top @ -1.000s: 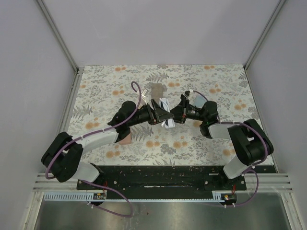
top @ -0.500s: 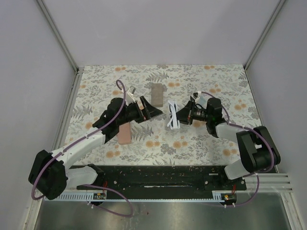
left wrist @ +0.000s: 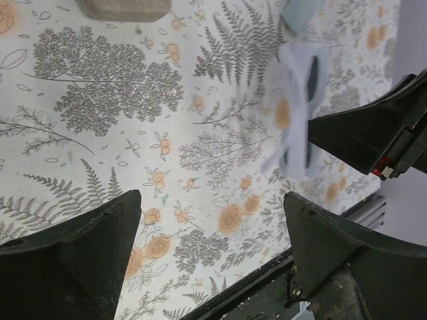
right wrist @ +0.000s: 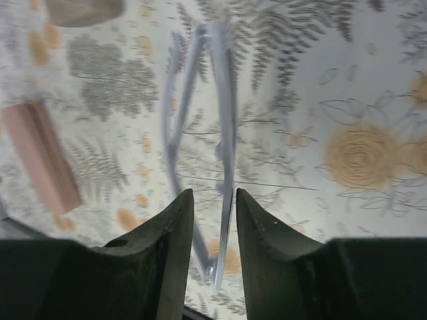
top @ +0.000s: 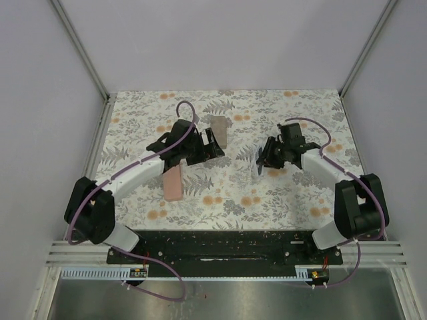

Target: Organize the sunglasses

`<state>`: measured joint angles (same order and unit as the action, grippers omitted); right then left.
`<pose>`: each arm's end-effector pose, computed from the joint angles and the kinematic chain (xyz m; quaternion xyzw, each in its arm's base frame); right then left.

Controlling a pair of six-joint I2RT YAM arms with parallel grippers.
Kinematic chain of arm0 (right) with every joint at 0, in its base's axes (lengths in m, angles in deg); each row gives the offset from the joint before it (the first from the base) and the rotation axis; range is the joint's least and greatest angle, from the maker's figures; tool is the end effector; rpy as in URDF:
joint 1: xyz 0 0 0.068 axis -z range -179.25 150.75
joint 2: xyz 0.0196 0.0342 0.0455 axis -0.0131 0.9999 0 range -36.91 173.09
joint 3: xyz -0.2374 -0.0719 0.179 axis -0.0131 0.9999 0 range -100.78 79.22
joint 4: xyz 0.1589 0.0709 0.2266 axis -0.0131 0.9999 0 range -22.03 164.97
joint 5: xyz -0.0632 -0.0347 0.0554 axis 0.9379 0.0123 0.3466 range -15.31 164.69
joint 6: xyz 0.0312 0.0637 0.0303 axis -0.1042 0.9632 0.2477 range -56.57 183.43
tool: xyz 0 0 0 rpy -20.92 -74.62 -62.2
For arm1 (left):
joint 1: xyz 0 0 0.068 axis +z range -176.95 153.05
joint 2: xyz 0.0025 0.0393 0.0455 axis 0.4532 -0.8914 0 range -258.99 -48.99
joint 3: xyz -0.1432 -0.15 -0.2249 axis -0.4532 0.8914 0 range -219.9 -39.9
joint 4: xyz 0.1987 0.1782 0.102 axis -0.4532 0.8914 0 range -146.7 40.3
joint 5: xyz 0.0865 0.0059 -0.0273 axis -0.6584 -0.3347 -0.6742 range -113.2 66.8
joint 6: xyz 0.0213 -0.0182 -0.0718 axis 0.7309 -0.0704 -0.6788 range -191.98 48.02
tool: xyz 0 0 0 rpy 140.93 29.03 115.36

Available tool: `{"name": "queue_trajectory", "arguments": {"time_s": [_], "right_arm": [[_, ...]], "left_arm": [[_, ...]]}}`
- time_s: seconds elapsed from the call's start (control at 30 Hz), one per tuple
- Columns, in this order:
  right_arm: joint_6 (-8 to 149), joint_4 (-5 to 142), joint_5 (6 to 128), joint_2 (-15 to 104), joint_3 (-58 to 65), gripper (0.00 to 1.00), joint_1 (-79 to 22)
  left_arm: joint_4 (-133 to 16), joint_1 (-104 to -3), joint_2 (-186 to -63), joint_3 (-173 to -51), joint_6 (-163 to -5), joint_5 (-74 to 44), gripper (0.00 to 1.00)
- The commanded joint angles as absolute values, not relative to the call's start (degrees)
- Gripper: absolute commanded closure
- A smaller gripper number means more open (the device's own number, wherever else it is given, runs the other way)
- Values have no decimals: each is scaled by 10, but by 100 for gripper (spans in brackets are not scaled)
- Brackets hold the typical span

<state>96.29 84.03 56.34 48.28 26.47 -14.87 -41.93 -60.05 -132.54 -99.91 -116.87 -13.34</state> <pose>0.3276 0.1132 0.2138 0.0825 0.9212 0.2796 0.2577 0.3017 -0.2102 0.2707 -0.0548 0.8957 -0.3335 0.2889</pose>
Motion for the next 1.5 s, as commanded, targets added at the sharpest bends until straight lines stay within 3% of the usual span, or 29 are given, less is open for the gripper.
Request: {"name": "queue_trajectory", "arguments": {"time_s": [0.0,0.1,0.23,0.33,0.53,0.63,0.7,0.8,1.07,1.23,1.47], "right_arm": [[877,947,671,524,229,50,-148],[865,964,681,527,222,33,-147],[863,967,692,504,231,26,-148],[869,965,685,481,239,1,-148],[885,925,616,485,245,1,-149],[901,902,603,497,238,18,-148],[905,892,601,504,232,43,-148],[908,885,583,513,216,67,-149],[911,890,565,554,176,62,-156],[907,889,583,608,154,67,-167],[901,882,608,699,151,80,-169]], "left_arm": [[-385,-601,-1360,-1050,-1139,-158,9],[-384,-602,-1380,-1064,-1138,-153,9],[-384,-603,-1397,-1070,-1135,-153,9],[-384,-602,-1401,-1071,-1132,-156,9],[-385,-603,-1403,-1078,-1132,-153,9],[-384,-603,-1403,-1081,-1131,-147,9],[-384,-603,-1400,-1081,-1130,-145,9],[-380,-602,-1393,-1080,-1128,-147,9],[-377,-603,-1392,-1078,-1125,-147,10],[-382,-603,-1396,-1078,-1126,-142,10],[-390,-631,-1428,-1083,-1120,-132,11]]}}
